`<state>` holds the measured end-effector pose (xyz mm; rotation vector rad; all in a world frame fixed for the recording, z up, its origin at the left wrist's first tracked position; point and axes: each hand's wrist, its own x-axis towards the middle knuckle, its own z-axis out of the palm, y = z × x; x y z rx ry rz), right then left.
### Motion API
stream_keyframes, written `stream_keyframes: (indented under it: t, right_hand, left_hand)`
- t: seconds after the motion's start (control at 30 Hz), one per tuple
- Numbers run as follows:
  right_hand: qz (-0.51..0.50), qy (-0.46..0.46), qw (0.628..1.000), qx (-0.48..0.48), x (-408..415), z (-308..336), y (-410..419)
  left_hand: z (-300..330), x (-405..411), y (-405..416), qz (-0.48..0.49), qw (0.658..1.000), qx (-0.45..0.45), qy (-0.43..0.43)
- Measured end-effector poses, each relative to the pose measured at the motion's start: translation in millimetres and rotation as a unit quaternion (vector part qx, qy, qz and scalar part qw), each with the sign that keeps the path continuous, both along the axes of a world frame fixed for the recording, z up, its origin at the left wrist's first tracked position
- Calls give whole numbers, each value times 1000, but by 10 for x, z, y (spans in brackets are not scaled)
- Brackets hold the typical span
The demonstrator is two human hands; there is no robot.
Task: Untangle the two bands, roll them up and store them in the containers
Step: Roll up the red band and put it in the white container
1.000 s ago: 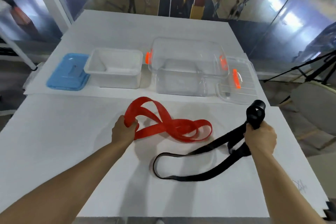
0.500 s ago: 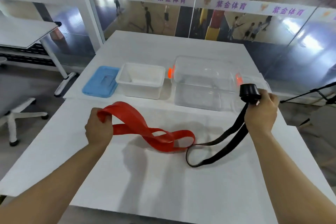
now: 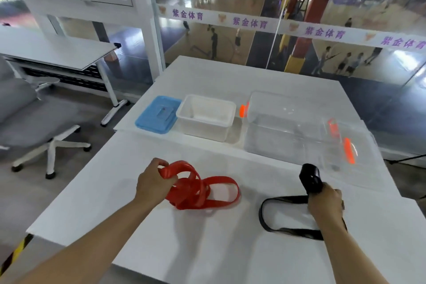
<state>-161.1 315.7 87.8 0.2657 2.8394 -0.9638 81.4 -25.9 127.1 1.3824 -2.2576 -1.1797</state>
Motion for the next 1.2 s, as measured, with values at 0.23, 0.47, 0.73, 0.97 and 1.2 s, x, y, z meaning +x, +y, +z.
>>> stream_keyframes:
  t: [0.23,0.47,0.73,0.97,1.2]
  right_hand:
    - [15,-22,999,-44,139,-13,-48]
    - [162,-61,983,-56,692,-109,-617]
    - [346,-151,924,-62,1446,-342,-1343]
    - [353,-100,930,1,1597,-534,-1637]
    - [261,71,960,68,1490,-419,-1547]
  left_hand:
    - [-135,120,45,-20,998,29,49]
    - [-124,273,112,-43,994,41,88]
    - [-72,551,259,-90,984,76,137]
    - [15,827,244,-141,975,99,144]
    - [-25,923,98,-104,989,-12,104]
